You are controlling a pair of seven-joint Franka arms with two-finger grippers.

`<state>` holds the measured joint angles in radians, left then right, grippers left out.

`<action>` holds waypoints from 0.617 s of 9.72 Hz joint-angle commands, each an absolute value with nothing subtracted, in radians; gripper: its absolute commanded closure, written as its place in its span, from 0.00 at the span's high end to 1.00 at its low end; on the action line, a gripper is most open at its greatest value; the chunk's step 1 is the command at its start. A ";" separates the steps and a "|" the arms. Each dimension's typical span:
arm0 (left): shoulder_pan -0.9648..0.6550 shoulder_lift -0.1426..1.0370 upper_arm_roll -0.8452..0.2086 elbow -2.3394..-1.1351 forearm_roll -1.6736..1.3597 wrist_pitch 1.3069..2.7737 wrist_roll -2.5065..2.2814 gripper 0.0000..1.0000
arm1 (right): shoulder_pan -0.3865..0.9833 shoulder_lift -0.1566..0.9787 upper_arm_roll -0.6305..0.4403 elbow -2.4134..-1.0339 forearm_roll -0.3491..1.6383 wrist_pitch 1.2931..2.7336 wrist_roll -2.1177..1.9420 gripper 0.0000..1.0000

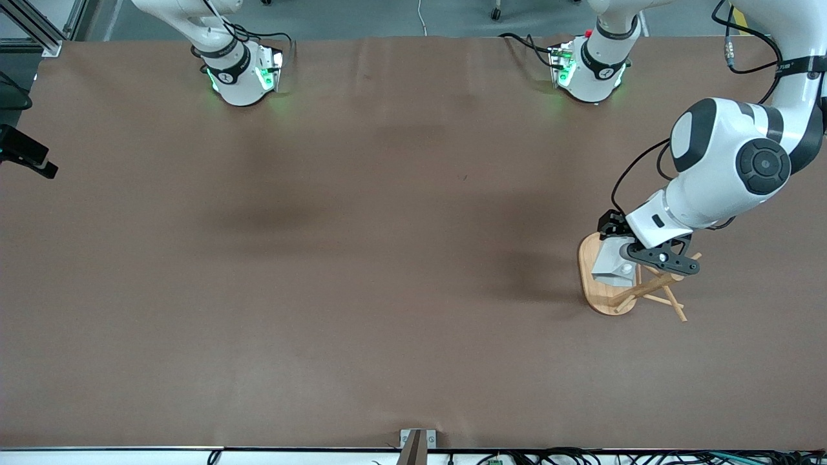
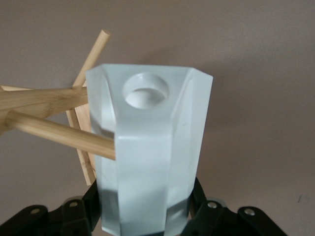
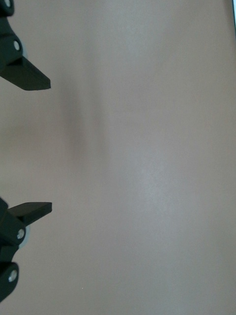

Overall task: Hang cup on rack
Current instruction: 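Lower the cup with the left gripper, threading its handle hole onto a rack peg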

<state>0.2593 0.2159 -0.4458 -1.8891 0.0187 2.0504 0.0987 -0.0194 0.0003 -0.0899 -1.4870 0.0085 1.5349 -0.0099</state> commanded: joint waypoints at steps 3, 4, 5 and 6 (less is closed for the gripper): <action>0.270 0.215 -0.456 -1.925 0.035 2.059 0.120 0.25 | -0.014 -0.009 -0.092 -1.503 -0.009 1.546 0.005 1.00; 0.276 0.216 -0.456 -1.924 0.034 2.059 0.150 0.25 | -0.014 -0.009 -0.091 -1.503 -0.009 1.546 0.005 1.00; 0.288 0.219 -0.456 -1.924 0.032 2.060 0.161 0.25 | -0.014 -0.009 -0.091 -1.503 -0.009 1.548 0.005 1.00; 0.288 0.221 -0.456 -1.919 0.029 2.060 0.167 0.25 | -0.015 -0.009 -0.091 -1.503 -0.009 1.548 0.003 1.00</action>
<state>0.2723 0.2160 -0.4463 -1.8927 0.0187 2.0504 0.1454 -0.0194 0.0022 -0.0899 -1.4870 0.0085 1.5360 -0.0099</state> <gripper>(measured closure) 0.295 0.000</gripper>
